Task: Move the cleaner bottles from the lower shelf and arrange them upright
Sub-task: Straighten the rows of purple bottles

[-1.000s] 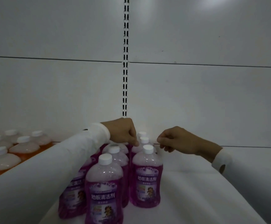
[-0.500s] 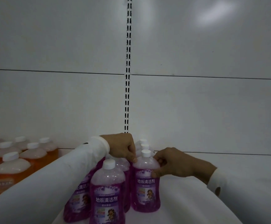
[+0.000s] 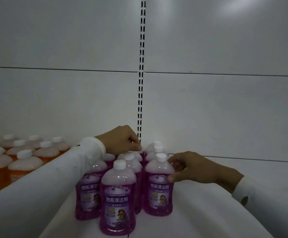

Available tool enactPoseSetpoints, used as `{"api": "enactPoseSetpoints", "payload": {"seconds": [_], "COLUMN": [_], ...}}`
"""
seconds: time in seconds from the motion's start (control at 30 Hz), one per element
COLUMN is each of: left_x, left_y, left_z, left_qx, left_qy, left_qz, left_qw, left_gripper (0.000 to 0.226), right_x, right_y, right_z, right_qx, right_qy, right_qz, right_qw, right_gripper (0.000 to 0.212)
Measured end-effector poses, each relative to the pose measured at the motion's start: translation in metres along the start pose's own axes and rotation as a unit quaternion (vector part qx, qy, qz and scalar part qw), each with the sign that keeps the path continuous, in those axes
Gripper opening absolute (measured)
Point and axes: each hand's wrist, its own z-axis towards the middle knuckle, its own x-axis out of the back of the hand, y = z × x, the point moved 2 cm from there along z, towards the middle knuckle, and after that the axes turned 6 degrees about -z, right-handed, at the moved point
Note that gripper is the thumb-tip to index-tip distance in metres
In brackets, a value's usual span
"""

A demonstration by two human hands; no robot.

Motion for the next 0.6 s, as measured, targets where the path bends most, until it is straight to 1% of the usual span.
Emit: {"api": "enactPoseSetpoints", "payload": {"seconds": [0.07,0.13,0.17,0.2,0.23,0.3,0.37,0.43,0.53,0.6], "left_x": [0.014,0.023,0.025,0.025,0.024,0.02,0.016,0.013,0.009,0.004], "left_y": [-0.01,-0.02,-0.024,-0.029,-0.033,-0.041,-0.046,-0.049,-0.056,-0.062], "left_z": [-0.011,-0.022,-0.027,-0.031,-0.034,-0.037,-0.038,-0.038,-0.037,-0.036], "left_qx": [0.007,0.011,0.013,0.014,0.014,0.015,0.005,-0.01,-0.028,-0.04], "left_qy": [0.019,0.001,-0.018,-0.037,-0.054,-0.078,-0.098,-0.119,-0.14,-0.146], "left_qz": [0.016,0.031,0.035,0.038,0.043,0.06,0.069,0.071,0.092,0.112], "left_qw": [1.0,0.999,0.999,0.998,0.998,0.995,0.993,0.99,0.985,0.982], "left_gripper": [0.014,0.013,0.013,0.013,0.014,0.016,0.018,0.02,0.021,0.023], "right_x": [0.013,0.021,0.022,0.021,0.019,0.013,0.003,-0.008,-0.023,-0.029], "right_y": [-0.005,-0.02,-0.029,-0.041,-0.053,-0.073,-0.087,-0.094,-0.098,-0.099], "right_z": [0.0,0.001,0.003,0.005,0.009,0.019,0.031,0.041,0.048,0.05], "right_qx": [-0.023,-0.008,0.01,0.029,0.043,0.053,0.044,0.029,0.017,0.006], "right_qy": [0.094,0.185,0.202,0.203,0.189,0.133,0.061,0.001,-0.035,-0.036], "right_qz": [-0.007,-0.007,-0.008,-0.02,-0.042,-0.116,-0.191,-0.226,-0.268,-0.295], "right_qw": [0.995,0.983,0.979,0.979,0.98,0.983,0.979,0.974,0.963,0.955], "right_gripper": [0.045,0.037,0.034,0.034,0.034,0.038,0.043,0.044,0.03,0.03]}}
